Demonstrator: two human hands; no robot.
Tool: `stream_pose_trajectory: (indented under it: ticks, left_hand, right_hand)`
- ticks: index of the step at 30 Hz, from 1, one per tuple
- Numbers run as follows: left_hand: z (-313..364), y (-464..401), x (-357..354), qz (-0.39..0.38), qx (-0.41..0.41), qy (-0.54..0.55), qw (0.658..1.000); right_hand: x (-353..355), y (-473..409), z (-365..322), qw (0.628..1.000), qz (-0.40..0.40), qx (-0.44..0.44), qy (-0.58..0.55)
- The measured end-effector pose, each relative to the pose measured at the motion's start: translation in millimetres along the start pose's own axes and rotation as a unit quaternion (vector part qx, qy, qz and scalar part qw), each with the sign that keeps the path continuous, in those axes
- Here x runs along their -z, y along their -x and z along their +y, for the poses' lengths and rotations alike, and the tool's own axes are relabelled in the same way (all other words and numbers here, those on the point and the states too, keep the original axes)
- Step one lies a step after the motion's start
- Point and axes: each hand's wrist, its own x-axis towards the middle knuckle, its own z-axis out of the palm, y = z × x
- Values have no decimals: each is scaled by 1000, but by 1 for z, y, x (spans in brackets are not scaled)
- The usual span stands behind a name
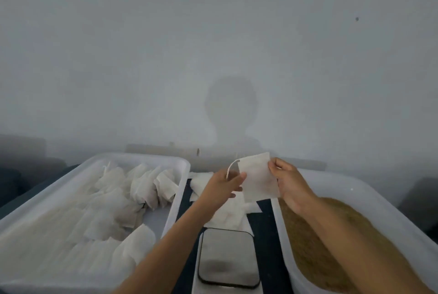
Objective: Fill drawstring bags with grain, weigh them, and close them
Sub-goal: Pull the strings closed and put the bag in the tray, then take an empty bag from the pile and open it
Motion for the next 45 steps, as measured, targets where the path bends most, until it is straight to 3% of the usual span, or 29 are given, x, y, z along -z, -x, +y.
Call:
stream_pose_trajectory:
  ticks: [3,6,10,16,20,23,25,28,41,45]
  left_hand:
    - [6,4,-41,-27,-17,73,997]
    - [12,6,-84,-74,-11,87,993]
    - [16,4,-130,-93,61,161,981]
    - [-6,-6,-168,-155,21,66,986]
    - [-17,-14,-176,-129,-2,-12,992]
    - [-20,-16,-181,-116,-14,-34,993]
    - [-20,-13,-182,-152,-1,34,988]
    - [-19,-12,-178,-180,40,113,976]
    - [-14,-9,-178,-176,37,127,975]
    - [-14,-8,-176,-186,19,124,974]
  right_hand:
    - [41,15,7,999,38,-28,-21]
    - [83,34,20,996,71,-6,63]
    - [120,53,37,979,102,22,177]
    - [139,66,52,968,54,-19,246]
    - [137,63,64,934,151,9,325]
    - [134,59,68,957,134,-21,255]
    - [131,59,66,983,83,-75,149]
    - [128,58,66,992,73,-85,65]
    - [130,61,62,994,53,-85,53]
    - [132,62,64,995,48,-83,-9]
